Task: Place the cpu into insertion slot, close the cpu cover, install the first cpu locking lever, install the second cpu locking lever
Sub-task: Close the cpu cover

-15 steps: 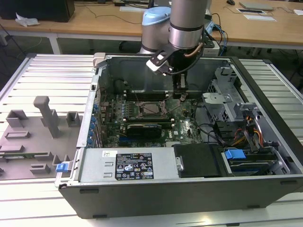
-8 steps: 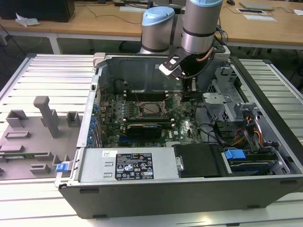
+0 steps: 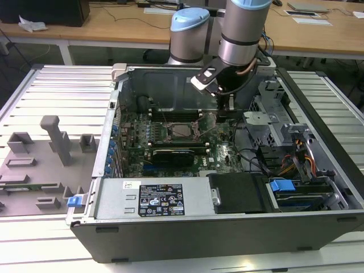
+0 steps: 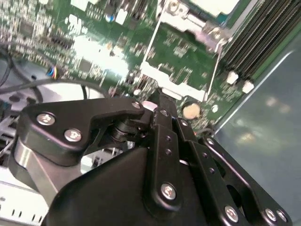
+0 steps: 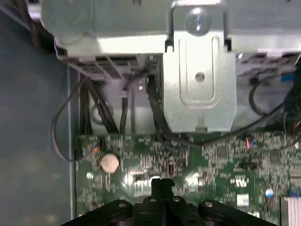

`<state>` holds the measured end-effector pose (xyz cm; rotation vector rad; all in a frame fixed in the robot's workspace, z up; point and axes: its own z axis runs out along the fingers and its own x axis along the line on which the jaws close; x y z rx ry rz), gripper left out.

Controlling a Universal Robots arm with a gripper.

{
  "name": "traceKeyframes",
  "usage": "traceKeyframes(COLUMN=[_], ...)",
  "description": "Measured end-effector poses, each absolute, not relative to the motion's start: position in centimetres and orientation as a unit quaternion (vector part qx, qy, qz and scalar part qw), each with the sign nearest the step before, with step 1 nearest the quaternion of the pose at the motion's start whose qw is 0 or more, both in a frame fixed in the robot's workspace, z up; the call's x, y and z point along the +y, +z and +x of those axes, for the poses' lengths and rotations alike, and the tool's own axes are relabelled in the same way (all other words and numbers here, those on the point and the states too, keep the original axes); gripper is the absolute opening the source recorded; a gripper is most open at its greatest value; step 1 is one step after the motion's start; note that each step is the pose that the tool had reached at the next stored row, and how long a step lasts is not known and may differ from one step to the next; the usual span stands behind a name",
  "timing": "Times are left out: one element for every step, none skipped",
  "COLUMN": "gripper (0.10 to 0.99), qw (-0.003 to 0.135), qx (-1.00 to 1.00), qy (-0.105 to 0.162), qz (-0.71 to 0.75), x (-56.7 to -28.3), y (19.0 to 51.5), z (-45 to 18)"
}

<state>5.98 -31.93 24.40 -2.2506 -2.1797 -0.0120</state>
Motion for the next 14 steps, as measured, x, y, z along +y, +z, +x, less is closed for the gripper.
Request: traceKeyframes(gripper=[0.106, 0.106, 0.106, 0.106, 0.106, 0.106, 0.106, 0.106, 0.106, 0.106, 0.106, 0.106, 0.106, 0.106], qw=[0.012, 0.018, 0.021, 0.022, 0.022, 0.022, 0.022, 0.022, 0.022, 0.022, 0.022, 0.021, 0.021, 0.021], qx=[-0.696, -0.695, -0.695, -0.695, -0.695, -0.695, -0.695, -0.695, -0.695, -0.695, -0.695, -0.695, -0.695, -0.695], qy=[0.004, 0.010, 0.013, 0.013, 0.013, 0.014, 0.014, 0.014, 0.014, 0.013, 0.013, 0.013, 0.013, 0.012], qz=[-0.718, -0.718, -0.718, -0.718, -0.718, -0.718, -0.718, -0.718, -0.718, -0.718, -0.718, -0.718, -0.718, -0.718], x=[-31.9, -31.9, -31.9, -31.9, -31.9, -31.9, -31.9, -31.9, -31.8, -31.7, -31.6, -31.5, -31.3, -31.2], y=[24.4, 24.4, 24.4, 24.4, 24.4, 24.4, 24.4, 24.4, 24.4, 24.4, 24.4, 24.4, 24.4, 24.4], z=[6.0, 6.1, 6.1, 6.1, 6.1, 6.1, 6.1, 6.0, 5.8, 5.5, 5.3, 5.1, 4.8, 4.5])
